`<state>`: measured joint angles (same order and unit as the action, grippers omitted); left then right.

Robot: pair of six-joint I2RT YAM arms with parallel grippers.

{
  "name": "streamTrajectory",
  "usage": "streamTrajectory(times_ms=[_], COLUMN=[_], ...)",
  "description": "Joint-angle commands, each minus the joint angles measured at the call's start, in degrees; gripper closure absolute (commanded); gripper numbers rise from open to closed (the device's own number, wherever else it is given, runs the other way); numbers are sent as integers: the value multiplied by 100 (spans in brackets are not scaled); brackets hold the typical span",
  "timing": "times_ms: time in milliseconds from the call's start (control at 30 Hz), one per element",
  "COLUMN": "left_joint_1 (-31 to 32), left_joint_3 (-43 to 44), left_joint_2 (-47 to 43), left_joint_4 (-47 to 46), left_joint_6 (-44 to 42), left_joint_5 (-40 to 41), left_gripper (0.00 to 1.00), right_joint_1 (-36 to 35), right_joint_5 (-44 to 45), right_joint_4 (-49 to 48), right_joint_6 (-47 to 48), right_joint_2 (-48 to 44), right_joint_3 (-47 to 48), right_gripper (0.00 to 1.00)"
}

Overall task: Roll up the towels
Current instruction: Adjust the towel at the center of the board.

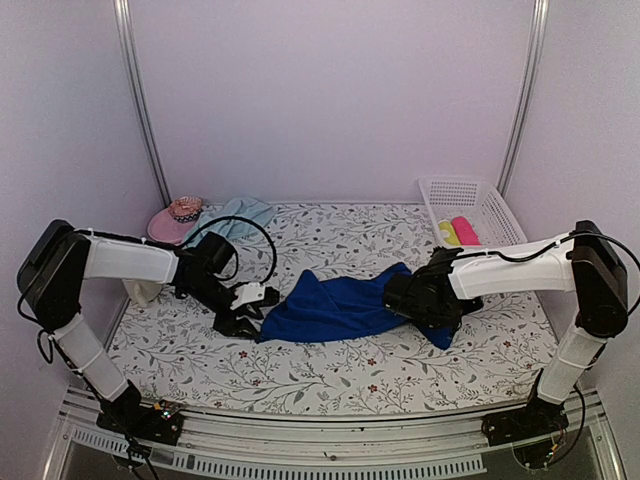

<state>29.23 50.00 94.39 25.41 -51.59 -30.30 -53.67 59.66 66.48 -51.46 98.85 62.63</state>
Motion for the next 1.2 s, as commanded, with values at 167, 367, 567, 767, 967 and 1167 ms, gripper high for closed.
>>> streamTrajectory(times_ms=[167, 367, 567, 767, 967, 1167], left_joint_1=[14, 20, 47, -100, -181, -191], left_joint_3=[139, 198, 280, 537, 595, 669], left_joint_2=[313, 413, 342, -671, -2227, -3794], left_joint_4=[-106, -54, 57, -54, -242, 189], left_joint_6=[167, 118, 195, 934, 1259, 1378], left_joint_5=[211, 174, 67, 426, 1434, 1576], left_gripper=[50, 73, 100, 100, 100, 100], right_joint_1=[-86, -100, -92, -100, -156, -528], right_joint_5=[217, 235, 253, -112, -1580, -2394], right_joint_4=[259, 256, 233, -714, -2120, -2025], right_joint_6=[-221, -220, -177, 914, 3122, 3974], right_joint_2=[98, 104, 81, -358, -1663, -2748], right_joint_3=[214, 217, 230, 250, 239, 604], right_gripper=[98, 98, 98, 98, 98, 98])
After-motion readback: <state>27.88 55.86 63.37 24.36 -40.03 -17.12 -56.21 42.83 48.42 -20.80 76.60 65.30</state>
